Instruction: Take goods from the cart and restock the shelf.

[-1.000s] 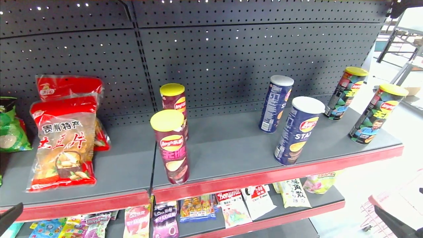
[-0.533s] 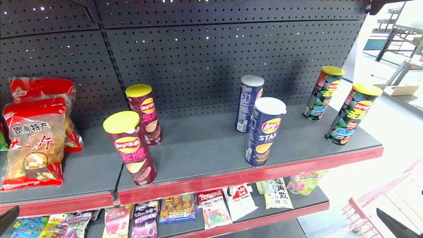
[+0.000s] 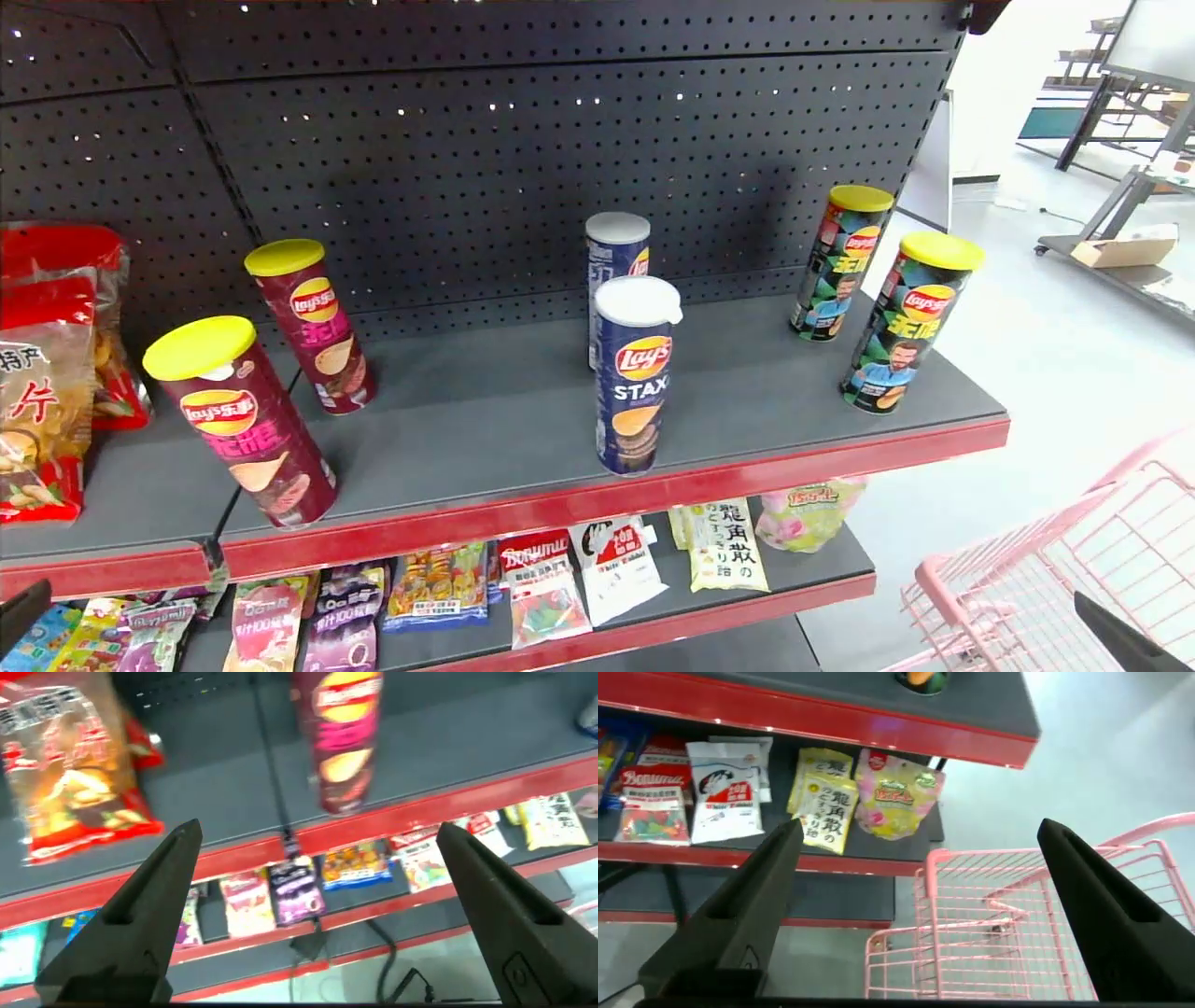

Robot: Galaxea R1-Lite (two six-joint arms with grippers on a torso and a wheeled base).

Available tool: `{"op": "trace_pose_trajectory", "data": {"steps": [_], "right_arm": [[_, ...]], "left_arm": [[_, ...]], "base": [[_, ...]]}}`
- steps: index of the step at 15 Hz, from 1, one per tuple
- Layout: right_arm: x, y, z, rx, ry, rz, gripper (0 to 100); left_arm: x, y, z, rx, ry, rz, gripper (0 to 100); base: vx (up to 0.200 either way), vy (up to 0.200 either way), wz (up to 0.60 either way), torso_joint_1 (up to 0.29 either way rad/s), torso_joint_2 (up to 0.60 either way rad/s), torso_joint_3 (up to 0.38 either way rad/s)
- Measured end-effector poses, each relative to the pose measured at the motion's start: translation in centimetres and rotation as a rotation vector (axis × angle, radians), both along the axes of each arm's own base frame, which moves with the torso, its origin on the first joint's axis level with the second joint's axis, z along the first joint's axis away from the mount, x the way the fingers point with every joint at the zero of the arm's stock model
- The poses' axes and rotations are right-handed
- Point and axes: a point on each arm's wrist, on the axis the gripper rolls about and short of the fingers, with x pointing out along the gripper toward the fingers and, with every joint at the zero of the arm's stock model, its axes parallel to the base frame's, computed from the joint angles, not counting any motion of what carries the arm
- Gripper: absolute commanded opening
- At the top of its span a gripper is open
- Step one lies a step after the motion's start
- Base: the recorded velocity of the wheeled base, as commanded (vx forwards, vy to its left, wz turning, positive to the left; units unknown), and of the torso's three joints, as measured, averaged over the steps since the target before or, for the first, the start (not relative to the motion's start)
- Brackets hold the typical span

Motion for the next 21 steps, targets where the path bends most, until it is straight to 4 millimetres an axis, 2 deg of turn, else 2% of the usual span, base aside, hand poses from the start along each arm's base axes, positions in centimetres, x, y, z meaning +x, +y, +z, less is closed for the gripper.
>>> {"op": "trace_pose_trajectory", "data": {"steps": [5, 8, 14, 17, 21], "right_arm": [[-0.1, 0.0, -0.1, 0.000, 0.000, 0.000, 100], [-0.1, 0.0, -0.2, 0.000, 0.004, 0.002, 100], [-0.2, 0.0, -0.3, 0.003, 0.003, 0.007, 100], [-0.3, 0.0, 0.2, 0.006, -0.026, 0.010, 100], [-0.6, 0.0, 0.6, 0.009, -0.063, 0.010, 100]], "left_arm": [[0.0, 0.0, 0.0, 0.000, -0.002, -0.003, 100], [-0.1, 0.0, -0.2, 0.001, 0.000, -0.003, 100], [-0.6, 0.2, -0.4, -0.004, -0.015, -0.004, 100], [-1.4, 0.4, -1.1, 0.017, -0.034, -0.011, 100], [-3.2, 1.1, -3.3, 0.071, -0.077, -0.020, 100]], "base": [[0.000, -0.040, 0.00, 0.000, 0.00, 0.000], [0.000, 0.000, 0.60, 0.001, 0.00, 0.004], [0.000, 0.000, 0.00, 0.000, 0.00, 0.000], [0.000, 0.000, 0.00, 0.000, 0.00, 0.000], [0.000, 0.000, 0.00, 0.000, 0.00, 0.000]]}}
